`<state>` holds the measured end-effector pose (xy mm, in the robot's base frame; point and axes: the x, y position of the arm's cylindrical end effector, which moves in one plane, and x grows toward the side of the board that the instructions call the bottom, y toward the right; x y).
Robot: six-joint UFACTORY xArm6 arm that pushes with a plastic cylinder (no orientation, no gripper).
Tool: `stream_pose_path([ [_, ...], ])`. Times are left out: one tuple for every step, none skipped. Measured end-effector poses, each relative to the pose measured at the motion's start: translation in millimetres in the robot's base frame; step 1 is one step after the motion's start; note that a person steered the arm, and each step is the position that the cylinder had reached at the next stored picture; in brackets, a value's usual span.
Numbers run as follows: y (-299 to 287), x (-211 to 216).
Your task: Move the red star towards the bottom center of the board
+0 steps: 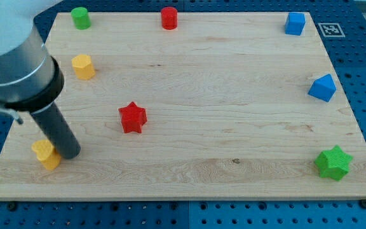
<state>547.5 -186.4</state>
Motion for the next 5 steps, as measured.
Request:
stream_pose_path([
  [-1,-28],
  [-1,-57],
  [8,-59],
  [41,-67],
  [83,-70],
])
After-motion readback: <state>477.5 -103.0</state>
